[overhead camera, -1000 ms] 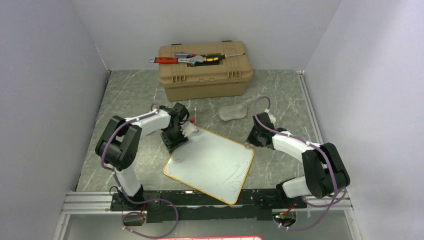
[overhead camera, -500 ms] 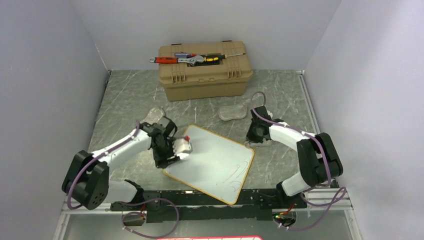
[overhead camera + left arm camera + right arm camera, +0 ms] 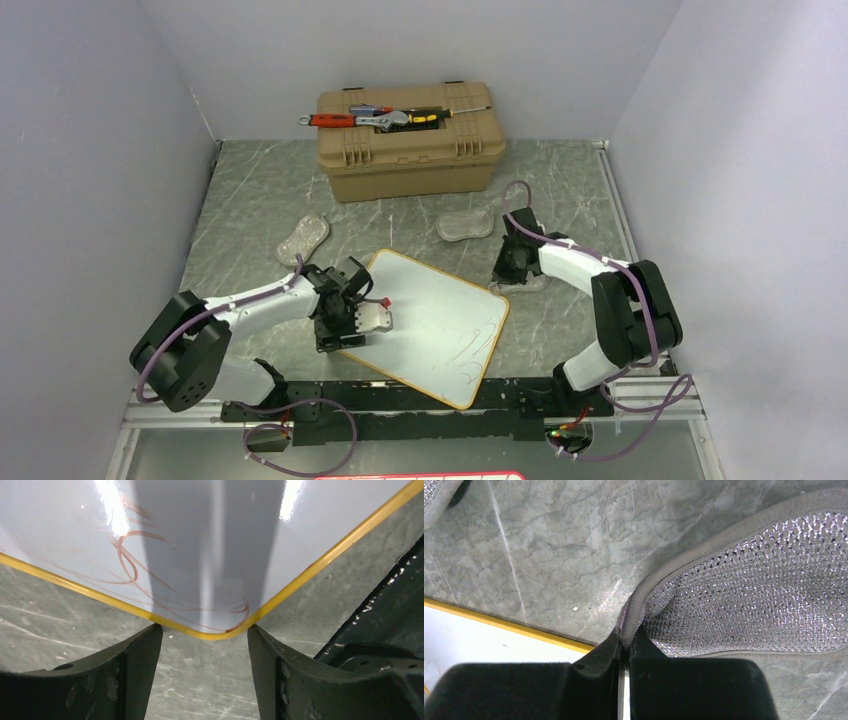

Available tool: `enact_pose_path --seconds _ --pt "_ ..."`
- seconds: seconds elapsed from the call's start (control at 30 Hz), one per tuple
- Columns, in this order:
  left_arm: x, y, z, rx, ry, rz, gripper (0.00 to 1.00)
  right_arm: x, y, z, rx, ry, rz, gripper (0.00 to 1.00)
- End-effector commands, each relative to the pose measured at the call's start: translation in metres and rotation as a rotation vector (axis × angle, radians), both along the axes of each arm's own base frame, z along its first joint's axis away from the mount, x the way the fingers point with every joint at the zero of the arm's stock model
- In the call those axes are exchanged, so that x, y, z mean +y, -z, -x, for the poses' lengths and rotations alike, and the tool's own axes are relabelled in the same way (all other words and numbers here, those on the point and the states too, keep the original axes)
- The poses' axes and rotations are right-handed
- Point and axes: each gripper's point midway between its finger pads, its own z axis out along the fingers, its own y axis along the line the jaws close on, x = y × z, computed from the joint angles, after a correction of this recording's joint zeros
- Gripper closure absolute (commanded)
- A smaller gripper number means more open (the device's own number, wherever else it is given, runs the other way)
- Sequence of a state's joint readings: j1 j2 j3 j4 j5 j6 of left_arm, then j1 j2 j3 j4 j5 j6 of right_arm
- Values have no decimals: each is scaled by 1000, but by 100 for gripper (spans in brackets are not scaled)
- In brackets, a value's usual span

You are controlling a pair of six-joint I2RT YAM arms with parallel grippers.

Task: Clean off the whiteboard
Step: Adjust the whiteboard.

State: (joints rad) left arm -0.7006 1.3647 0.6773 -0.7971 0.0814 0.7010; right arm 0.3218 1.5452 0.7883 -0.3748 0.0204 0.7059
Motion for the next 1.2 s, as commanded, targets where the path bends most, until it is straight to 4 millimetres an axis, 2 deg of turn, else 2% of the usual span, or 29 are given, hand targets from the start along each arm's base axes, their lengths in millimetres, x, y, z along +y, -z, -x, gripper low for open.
enact_pose_path --seconds 0.0,0.13,0.27,0.4,0.53,0.67,0.77,0.97,1.1,1.17 --pt "-11 26 -23 -123 -53 19 30 -4 27 12 74 -9 21 100" --pt "-14 26 -56 -259 -96 -7 30 1 35 26 117 -36 -11 100" --pt "-23 25 -85 -317 -134 -1 31 1 42 47 150 -32 -41 100" --pt "-29 27 -121 -358 -206 22 32 1 41 68 157 -20 -69 100" --pt "-41 25 -161 -376 -270 49 33 1 38 79 157 -13 -74 100" --pt "-50 21 -191 -379 -328 83 33 11 35 93 161 -32 -82 100" --pt "-55 22 -201 -367 -344 92 34 26 31 112 168 -61 -96 100" --pt "-67 24 -207 -331 -354 121 35 42 21 152 179 -88 -135 100" --pt "-79 23 -210 -292 -362 149 37 54 8 167 163 -97 -185 100" --pt "-83 21 -209 -266 -372 163 39 67 1 171 158 -124 -240 100"
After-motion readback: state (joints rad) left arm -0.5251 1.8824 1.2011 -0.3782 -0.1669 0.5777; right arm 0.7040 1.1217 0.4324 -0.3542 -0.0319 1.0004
